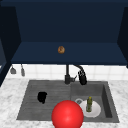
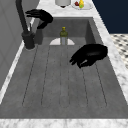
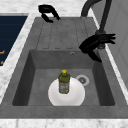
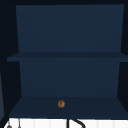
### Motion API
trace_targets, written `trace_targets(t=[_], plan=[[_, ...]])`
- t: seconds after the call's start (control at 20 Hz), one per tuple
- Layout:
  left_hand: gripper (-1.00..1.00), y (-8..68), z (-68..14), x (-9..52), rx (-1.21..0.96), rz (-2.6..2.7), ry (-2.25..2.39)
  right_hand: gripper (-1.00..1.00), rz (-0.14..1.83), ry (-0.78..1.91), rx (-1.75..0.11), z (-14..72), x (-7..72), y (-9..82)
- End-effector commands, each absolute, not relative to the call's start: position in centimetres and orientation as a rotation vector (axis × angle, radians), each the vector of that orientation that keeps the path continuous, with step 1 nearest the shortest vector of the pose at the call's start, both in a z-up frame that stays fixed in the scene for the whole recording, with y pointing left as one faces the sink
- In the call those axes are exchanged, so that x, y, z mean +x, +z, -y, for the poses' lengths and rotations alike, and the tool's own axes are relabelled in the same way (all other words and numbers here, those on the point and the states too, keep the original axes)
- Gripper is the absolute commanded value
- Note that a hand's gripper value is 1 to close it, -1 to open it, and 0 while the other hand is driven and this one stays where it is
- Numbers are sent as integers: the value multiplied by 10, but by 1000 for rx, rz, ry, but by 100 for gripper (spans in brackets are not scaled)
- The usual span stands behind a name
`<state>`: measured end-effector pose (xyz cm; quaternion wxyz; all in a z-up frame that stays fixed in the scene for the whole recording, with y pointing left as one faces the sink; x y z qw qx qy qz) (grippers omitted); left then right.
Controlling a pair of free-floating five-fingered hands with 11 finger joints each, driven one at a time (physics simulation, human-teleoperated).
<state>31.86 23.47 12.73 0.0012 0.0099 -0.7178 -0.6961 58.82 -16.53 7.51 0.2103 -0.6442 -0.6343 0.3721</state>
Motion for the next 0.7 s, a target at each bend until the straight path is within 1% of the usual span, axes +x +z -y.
trace_targets(t=[0.0, 0.3, 0.65], plan=[[0, 127, -235, 319, 31, 2253, -2185, -100, 1719, 1064, -1704, 181, 576, 73], [0, 127, -235, 319, 31, 2253, -2185, -100, 1684, 1062, -1653, 209, 563, 77], [0, 127, -235, 319, 31, 2253, -2185, -100, 1596, 1108, -1539, 231, 556, 91]])
